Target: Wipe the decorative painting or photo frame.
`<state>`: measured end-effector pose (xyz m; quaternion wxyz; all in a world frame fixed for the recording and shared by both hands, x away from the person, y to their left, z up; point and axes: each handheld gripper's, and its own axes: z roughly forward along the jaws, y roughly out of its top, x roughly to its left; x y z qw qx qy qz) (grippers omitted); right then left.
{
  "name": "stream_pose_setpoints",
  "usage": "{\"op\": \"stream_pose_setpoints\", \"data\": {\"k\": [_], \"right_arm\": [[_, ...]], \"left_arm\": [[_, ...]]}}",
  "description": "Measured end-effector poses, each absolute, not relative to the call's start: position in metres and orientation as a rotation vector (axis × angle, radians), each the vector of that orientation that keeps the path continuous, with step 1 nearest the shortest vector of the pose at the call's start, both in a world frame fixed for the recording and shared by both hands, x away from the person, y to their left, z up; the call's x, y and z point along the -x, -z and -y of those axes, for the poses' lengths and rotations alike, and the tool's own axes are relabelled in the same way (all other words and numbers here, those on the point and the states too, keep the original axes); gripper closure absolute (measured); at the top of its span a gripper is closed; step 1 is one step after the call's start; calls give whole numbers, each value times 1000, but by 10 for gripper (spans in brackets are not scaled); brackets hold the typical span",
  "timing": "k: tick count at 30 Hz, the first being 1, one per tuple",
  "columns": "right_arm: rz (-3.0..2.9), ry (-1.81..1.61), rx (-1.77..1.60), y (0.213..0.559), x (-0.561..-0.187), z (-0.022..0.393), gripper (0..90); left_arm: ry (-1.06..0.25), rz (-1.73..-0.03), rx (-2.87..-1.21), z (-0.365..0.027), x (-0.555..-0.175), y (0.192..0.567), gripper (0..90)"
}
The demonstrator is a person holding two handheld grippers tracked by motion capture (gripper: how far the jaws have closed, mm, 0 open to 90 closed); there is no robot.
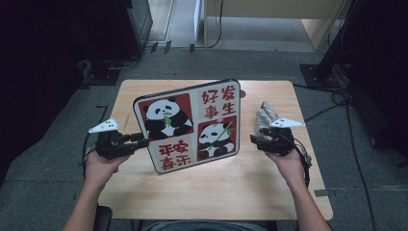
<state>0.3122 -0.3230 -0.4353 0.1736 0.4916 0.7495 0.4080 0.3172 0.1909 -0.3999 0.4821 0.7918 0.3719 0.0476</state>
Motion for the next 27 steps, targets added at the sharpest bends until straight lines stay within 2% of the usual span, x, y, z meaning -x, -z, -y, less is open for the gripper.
{"op": "stream_pose_setpoints", "data": {"k": [18,27], "right_arm": [[-2147,-1209,-1385,444,-317,323,373],[-2148,-1218,-1382,448,-320,326,373]], "left_arm": [[-139,-941,-1934,-192,-324,405,539],[-134,-925,-1928,-195,-320,403,493]]}}
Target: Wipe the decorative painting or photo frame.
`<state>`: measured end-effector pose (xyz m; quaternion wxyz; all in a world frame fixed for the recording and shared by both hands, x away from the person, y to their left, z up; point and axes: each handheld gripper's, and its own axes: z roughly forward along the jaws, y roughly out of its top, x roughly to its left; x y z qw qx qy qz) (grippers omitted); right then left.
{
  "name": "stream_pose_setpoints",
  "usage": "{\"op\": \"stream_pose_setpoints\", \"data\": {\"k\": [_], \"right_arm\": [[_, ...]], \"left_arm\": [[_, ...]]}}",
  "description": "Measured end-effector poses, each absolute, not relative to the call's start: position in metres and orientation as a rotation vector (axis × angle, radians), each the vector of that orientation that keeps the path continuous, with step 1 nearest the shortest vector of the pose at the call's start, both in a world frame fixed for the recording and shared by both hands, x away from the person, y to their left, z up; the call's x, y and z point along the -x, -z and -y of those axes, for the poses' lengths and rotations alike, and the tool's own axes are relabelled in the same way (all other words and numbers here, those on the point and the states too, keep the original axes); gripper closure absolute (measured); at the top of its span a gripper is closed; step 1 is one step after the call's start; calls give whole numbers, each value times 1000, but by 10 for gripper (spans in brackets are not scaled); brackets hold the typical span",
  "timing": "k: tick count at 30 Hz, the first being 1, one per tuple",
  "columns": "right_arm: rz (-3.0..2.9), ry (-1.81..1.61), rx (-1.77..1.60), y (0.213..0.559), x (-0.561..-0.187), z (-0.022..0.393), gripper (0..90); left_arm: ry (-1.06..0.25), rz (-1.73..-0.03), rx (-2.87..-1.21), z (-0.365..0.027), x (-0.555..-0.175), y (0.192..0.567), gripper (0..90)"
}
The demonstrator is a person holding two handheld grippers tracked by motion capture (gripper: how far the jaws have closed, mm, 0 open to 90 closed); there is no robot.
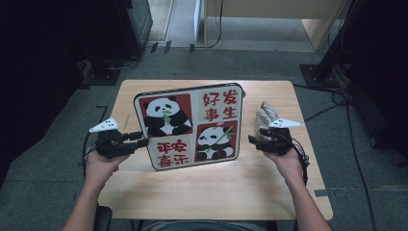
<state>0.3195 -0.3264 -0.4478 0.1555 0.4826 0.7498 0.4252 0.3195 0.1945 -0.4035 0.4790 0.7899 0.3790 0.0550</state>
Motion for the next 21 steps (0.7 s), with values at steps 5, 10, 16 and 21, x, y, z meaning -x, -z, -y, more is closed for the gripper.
{"op": "stream_pose_setpoints", "data": {"k": [5,10,16,21], "right_arm": [[-2147,-1213,-1379,448,-319,329,373],[-2146,-1209,-1367,449,-320,331,373],[-2148,-1216,-1363,449,-322,331,373],[-2154,-1222,-1366,450,-323,330,373]], "left_arm": [[-147,-933,-1918,-202,-317,403,481],[-171,-947,-1905,-211,-314,403,466],[-198,-963,-1910,-219,-311,405,463],[-211,-981,-1901,-223,-310,407,461]]}}
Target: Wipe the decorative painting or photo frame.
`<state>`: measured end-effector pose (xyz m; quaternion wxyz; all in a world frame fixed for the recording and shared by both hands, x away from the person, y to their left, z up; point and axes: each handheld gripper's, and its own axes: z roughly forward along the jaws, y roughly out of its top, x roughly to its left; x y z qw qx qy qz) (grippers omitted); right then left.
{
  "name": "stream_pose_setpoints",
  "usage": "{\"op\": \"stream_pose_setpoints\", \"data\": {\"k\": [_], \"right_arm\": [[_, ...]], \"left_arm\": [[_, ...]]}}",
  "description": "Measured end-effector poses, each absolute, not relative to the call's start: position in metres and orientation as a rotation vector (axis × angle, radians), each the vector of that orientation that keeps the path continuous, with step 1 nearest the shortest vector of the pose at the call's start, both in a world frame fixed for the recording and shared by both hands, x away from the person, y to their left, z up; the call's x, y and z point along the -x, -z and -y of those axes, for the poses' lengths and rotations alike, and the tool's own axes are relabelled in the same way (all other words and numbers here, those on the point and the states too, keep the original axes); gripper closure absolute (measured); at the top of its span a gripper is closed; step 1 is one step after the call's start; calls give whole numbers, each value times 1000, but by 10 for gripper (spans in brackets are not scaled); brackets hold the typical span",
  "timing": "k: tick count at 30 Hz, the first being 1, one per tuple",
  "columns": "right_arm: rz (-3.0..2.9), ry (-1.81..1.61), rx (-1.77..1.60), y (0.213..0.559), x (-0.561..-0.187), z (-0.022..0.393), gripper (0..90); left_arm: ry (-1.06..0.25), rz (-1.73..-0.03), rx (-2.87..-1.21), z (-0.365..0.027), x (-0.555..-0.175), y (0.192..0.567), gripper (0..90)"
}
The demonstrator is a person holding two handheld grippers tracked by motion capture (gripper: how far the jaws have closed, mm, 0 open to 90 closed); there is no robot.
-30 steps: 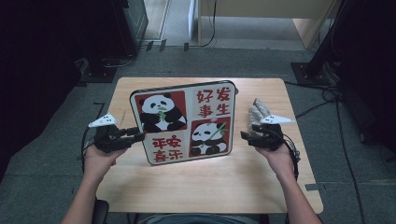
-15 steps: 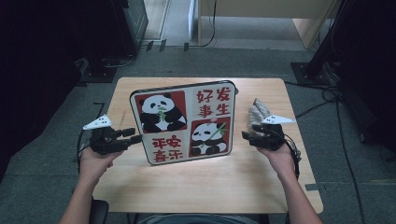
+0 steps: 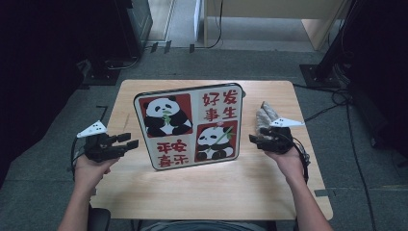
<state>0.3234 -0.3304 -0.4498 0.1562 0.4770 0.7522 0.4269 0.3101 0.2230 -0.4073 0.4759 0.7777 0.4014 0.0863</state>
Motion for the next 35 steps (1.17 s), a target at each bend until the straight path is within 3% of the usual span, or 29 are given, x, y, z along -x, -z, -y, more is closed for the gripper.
{"op": "stream_pose_setpoints", "data": {"k": [26,35], "right_arm": [[-2195,-1171,-1358,455,-327,332,373],[-2206,-1155,-1360,458,-332,335,373]], "left_arm": [[-283,-1097,-1963,-241,-329,433,335],[-281,-1118,-1993,-243,-333,440,328]]}}
